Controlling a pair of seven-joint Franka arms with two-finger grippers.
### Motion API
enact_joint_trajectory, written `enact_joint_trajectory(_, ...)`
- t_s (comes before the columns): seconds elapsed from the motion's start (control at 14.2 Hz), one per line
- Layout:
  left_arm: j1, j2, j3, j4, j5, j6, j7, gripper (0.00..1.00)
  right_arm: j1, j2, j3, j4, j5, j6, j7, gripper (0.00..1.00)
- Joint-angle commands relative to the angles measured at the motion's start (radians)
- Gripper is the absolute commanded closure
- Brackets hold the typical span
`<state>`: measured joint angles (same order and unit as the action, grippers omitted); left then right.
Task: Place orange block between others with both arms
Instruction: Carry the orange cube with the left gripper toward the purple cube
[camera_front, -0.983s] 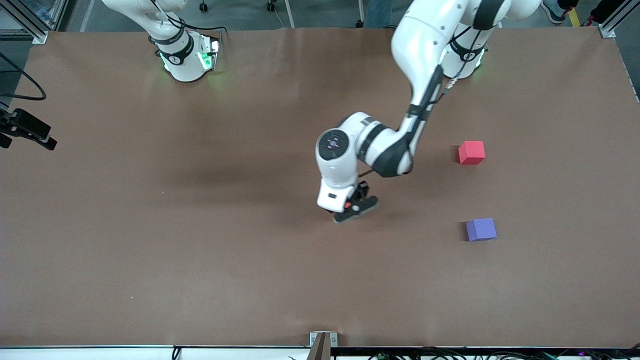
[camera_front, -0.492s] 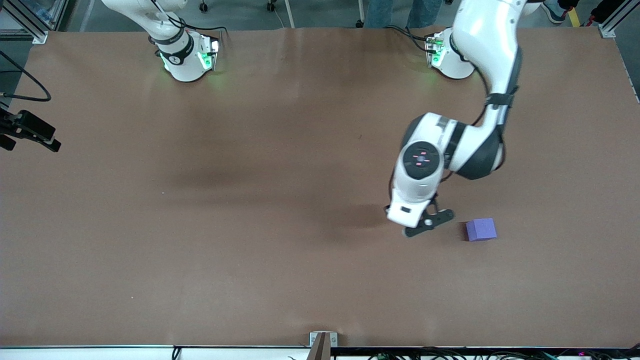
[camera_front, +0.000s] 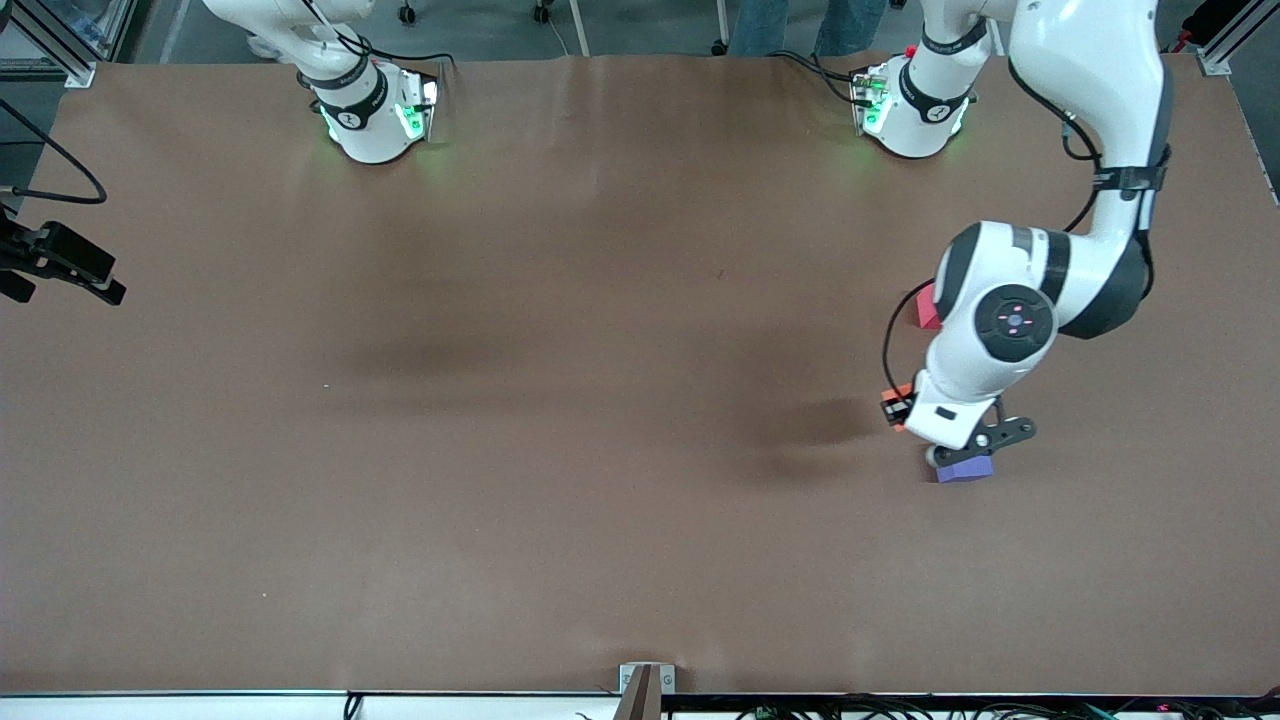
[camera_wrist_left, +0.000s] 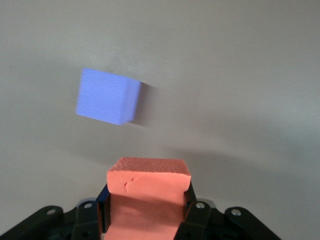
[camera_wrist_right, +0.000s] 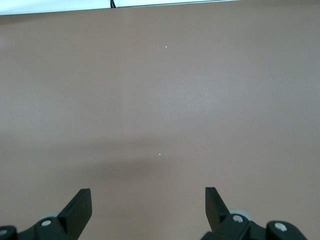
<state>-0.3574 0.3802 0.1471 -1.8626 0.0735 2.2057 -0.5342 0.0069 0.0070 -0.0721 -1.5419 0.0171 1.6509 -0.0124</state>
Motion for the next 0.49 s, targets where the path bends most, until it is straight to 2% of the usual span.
enact_joint_trajectory(0.0, 0.063, -0.095, -0.014, -0.18, 0.011, 0.132, 0.094, 0.71, 0.001, -0.009, -0.003, -0.006, -0.016, -0.003, -0.006, 0.0)
enact_joint_trajectory(0.42, 0.132, -0.112, -0.014, -0.36, 0.011, 0.343, 0.206, 0.71, -0.001, -0.009, -0.005, -0.006, -0.016, 0.0, -0.006, 0.0)
